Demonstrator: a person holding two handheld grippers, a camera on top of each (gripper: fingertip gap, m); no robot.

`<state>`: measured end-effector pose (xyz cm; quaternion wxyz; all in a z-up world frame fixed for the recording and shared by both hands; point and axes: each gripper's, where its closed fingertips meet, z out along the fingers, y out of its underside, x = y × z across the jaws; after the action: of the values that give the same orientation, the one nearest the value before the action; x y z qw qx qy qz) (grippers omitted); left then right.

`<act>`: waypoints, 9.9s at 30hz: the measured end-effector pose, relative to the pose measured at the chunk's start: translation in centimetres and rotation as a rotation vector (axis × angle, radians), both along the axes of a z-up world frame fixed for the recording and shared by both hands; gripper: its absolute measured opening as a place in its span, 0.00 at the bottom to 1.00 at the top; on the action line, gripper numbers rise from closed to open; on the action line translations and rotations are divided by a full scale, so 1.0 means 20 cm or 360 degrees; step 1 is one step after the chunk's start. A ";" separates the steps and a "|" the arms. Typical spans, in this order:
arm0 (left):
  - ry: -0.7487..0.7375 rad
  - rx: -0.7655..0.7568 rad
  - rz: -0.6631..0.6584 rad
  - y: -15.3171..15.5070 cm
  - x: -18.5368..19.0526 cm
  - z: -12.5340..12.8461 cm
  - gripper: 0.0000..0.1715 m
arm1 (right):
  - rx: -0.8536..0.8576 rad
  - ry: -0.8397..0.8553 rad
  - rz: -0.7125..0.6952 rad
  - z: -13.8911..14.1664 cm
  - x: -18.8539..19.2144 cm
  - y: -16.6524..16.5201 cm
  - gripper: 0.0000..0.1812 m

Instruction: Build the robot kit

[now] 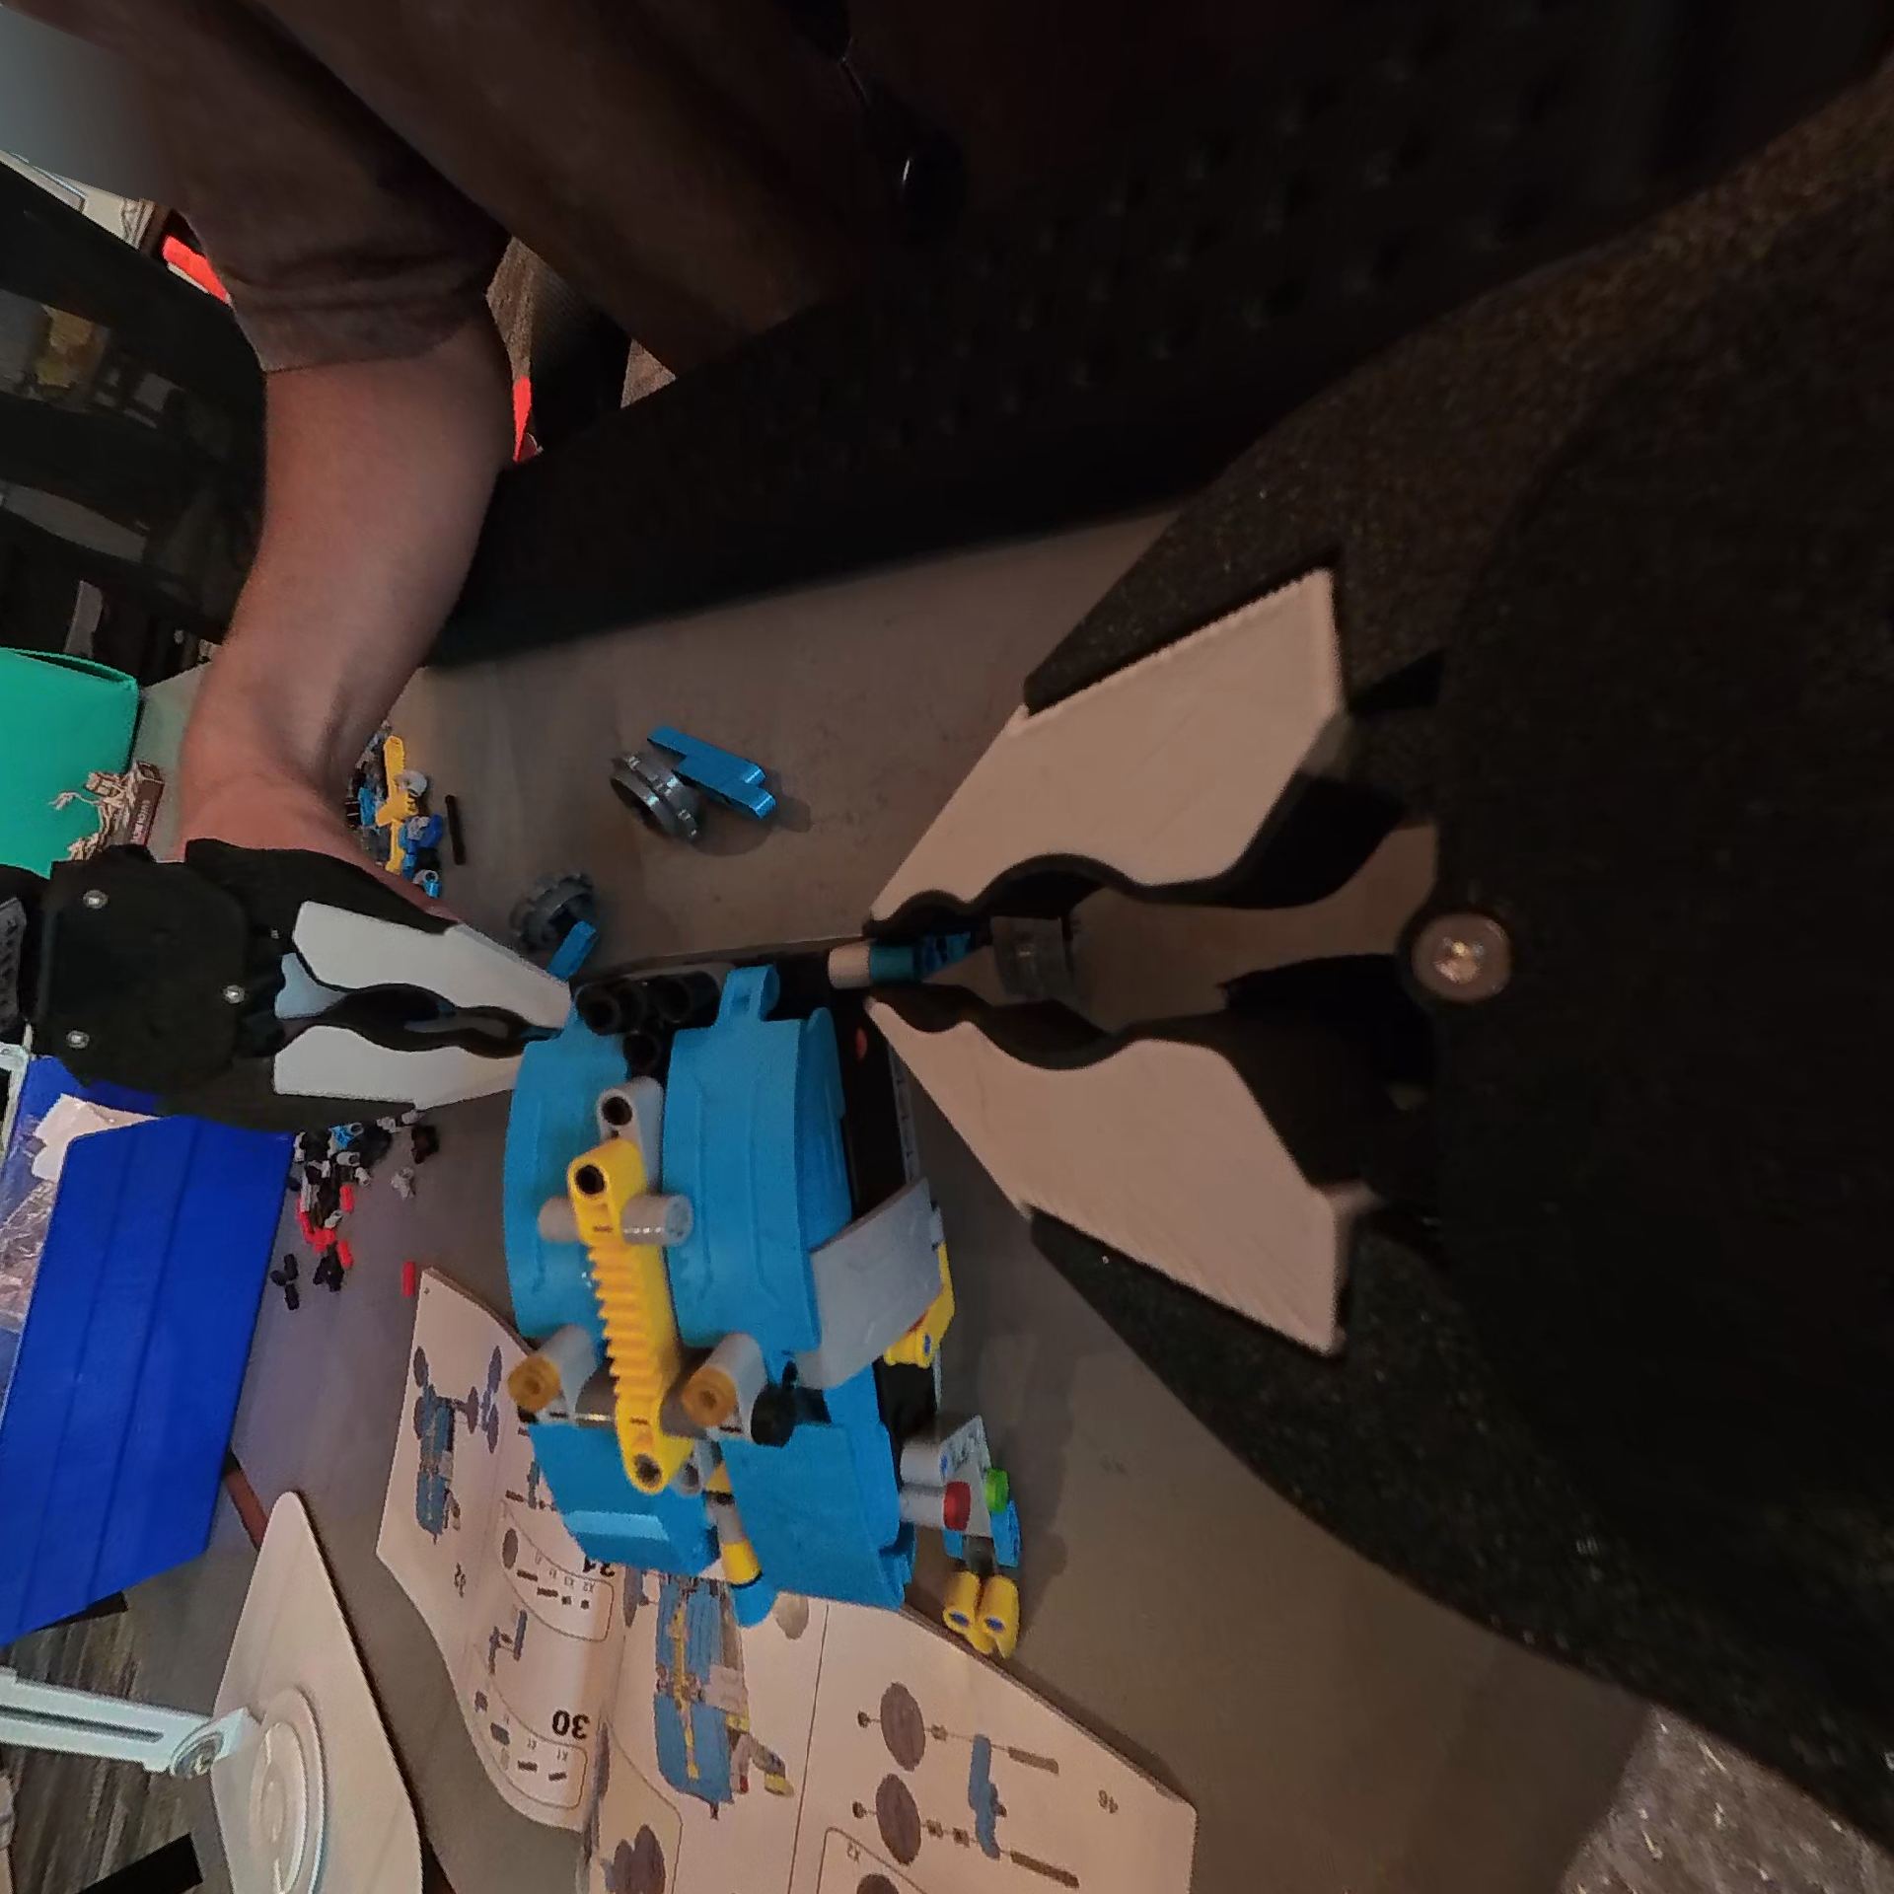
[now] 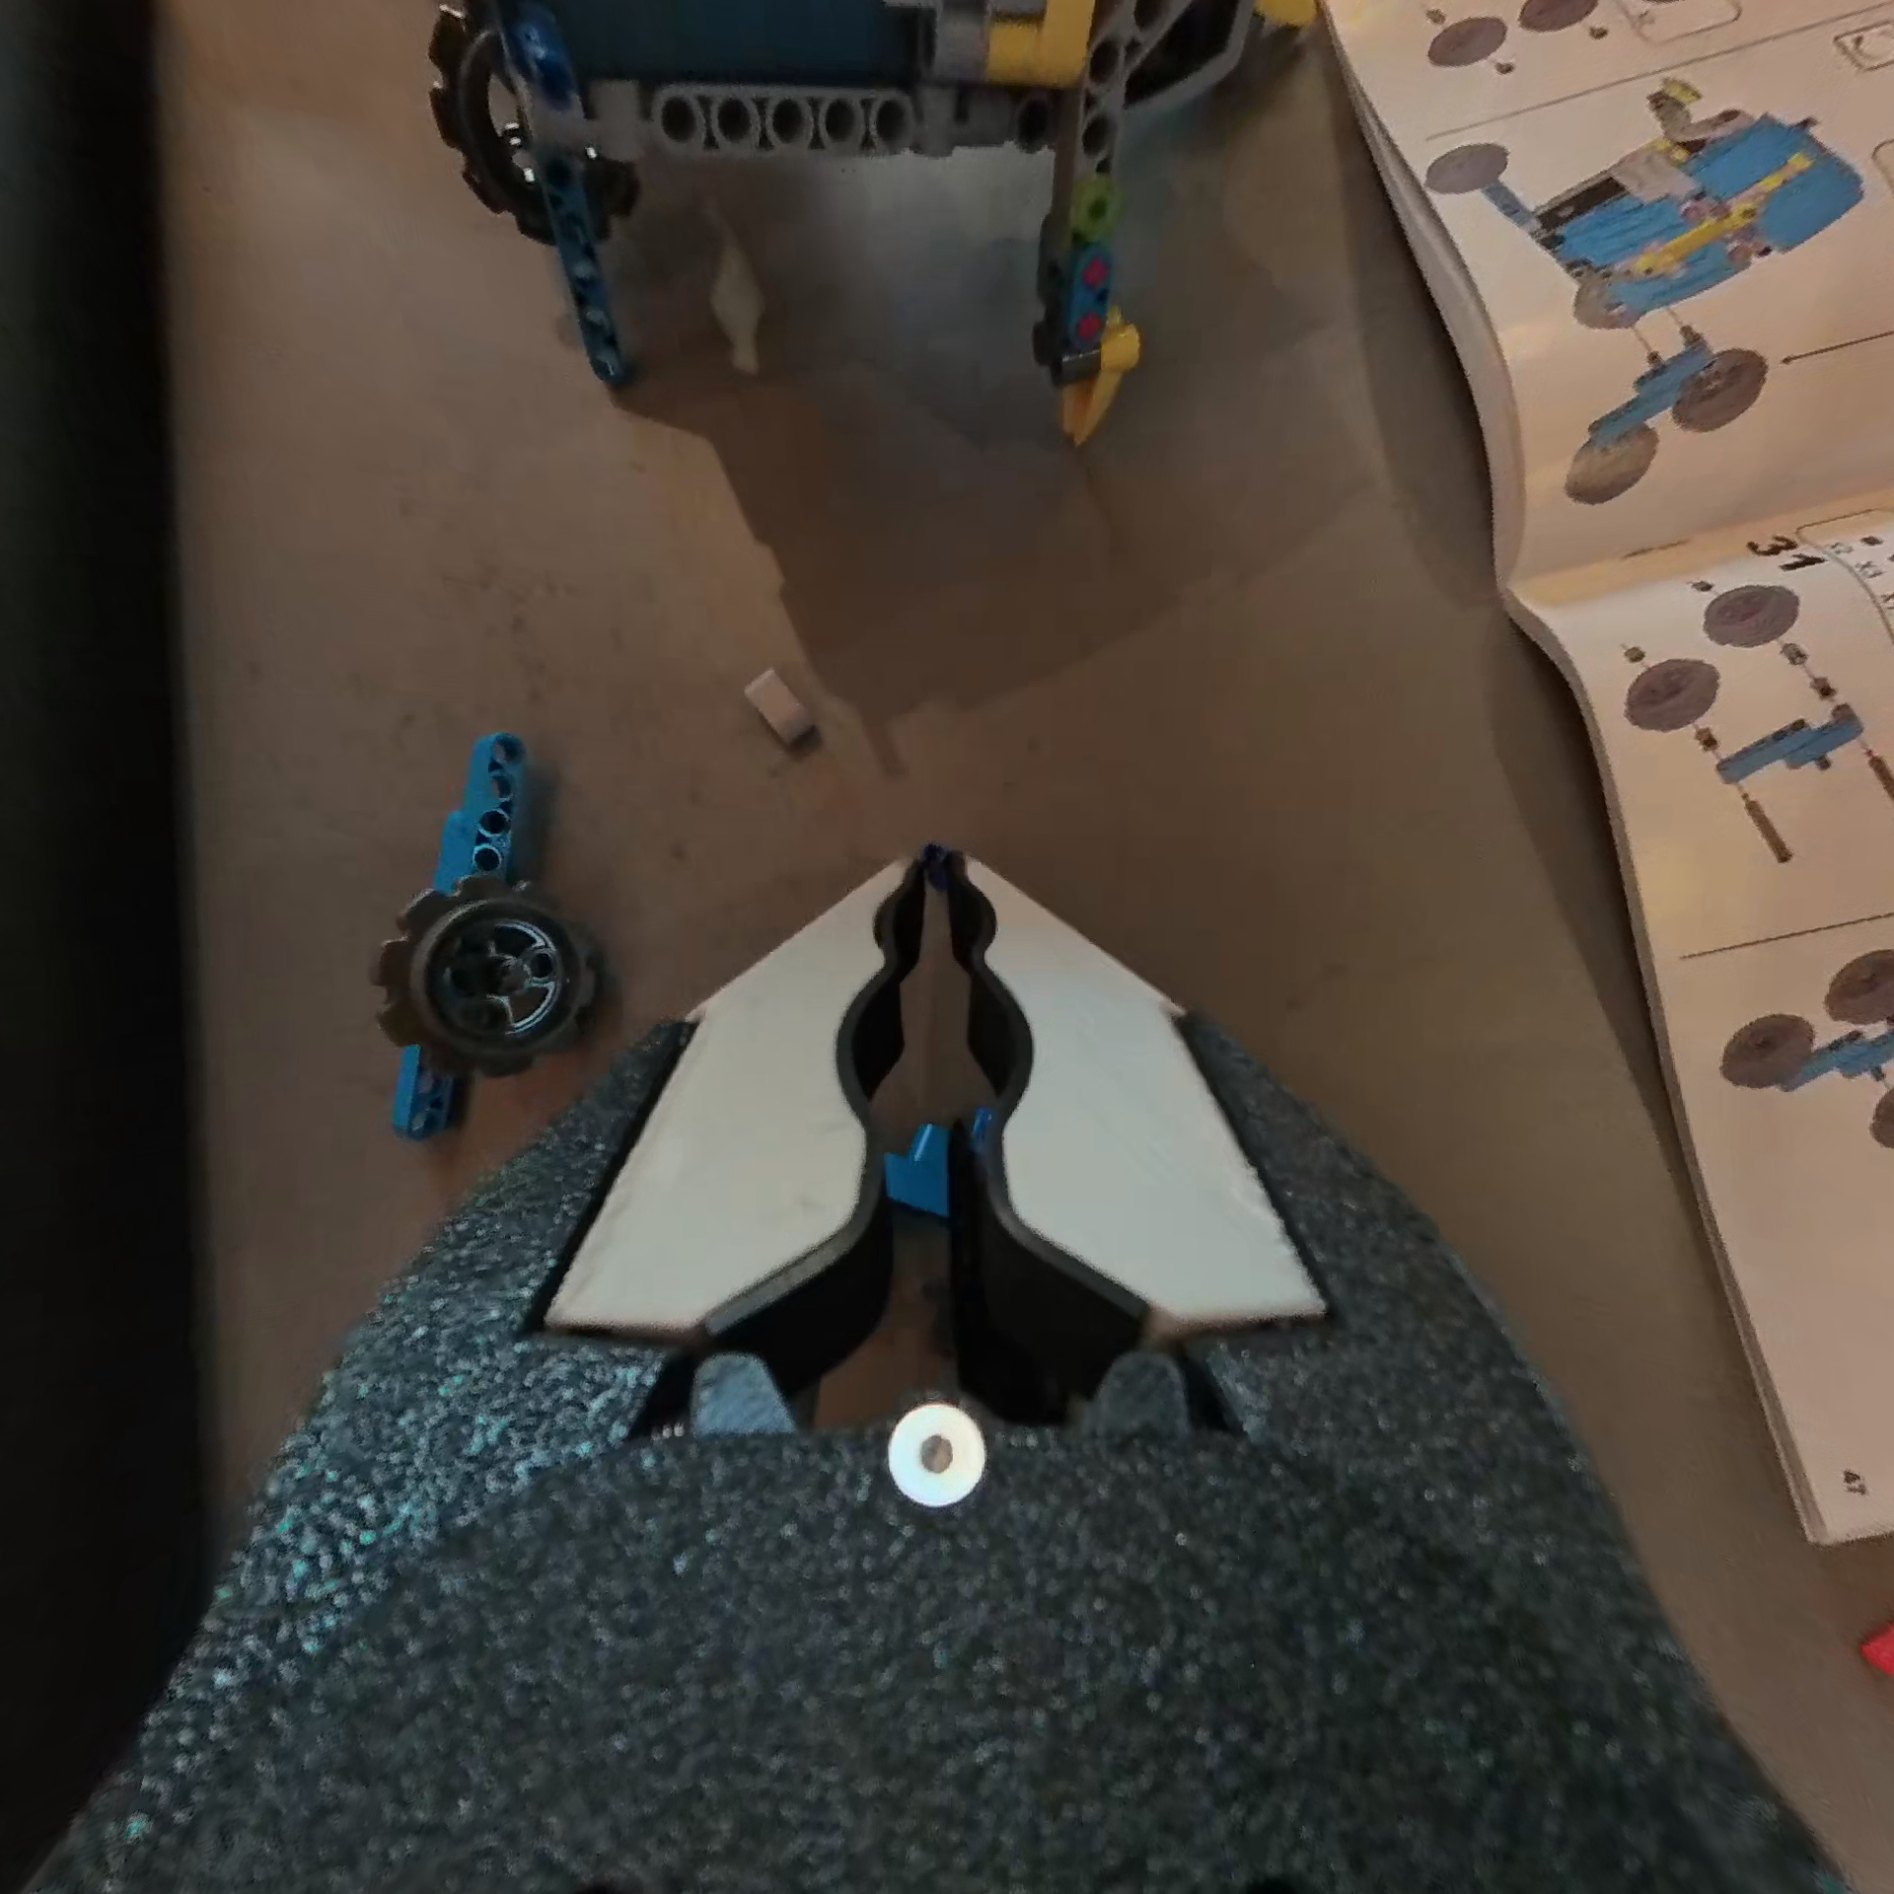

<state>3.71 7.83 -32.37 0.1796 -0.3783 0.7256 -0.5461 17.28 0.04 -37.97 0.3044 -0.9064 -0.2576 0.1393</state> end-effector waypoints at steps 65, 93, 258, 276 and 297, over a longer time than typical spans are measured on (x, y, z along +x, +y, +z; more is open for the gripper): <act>0.0069 -0.0058 -0.0023 0.02 -0.01 -0.03 0.04 | 0.0579 0.1103 -0.0155 0.41 -0.48 0.34 0.01; 0.0086 -0.0078 -0.0011 0.02 0.00 -0.03 0.04 | 0.0585 0.1106 0.0008 0.40 -0.48 0.34 0.02; 0.0258 -0.1457 0.0593 -0.48 -0.08 0.29 0.06 | 0.1231 0.0264 0.0407 0.56 -0.72 -0.08 0.03; -0.0095 -0.0824 0.1884 0.40 -0.84 0.14 0.06 | 0.1083 0.0380 -0.0300 0.49 -0.35 0.24 0.03; 0.0124 -0.1457 0.0652 -0.36 -0.36 0.35 0.05 | 0.0984 0.0720 0.0446 0.62 -1.03 0.03 0.02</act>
<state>-3.46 0.59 -25.41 0.0715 -0.5730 0.3287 -0.7473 -3.31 0.54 -25.56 0.5896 -0.6748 -0.3350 0.2912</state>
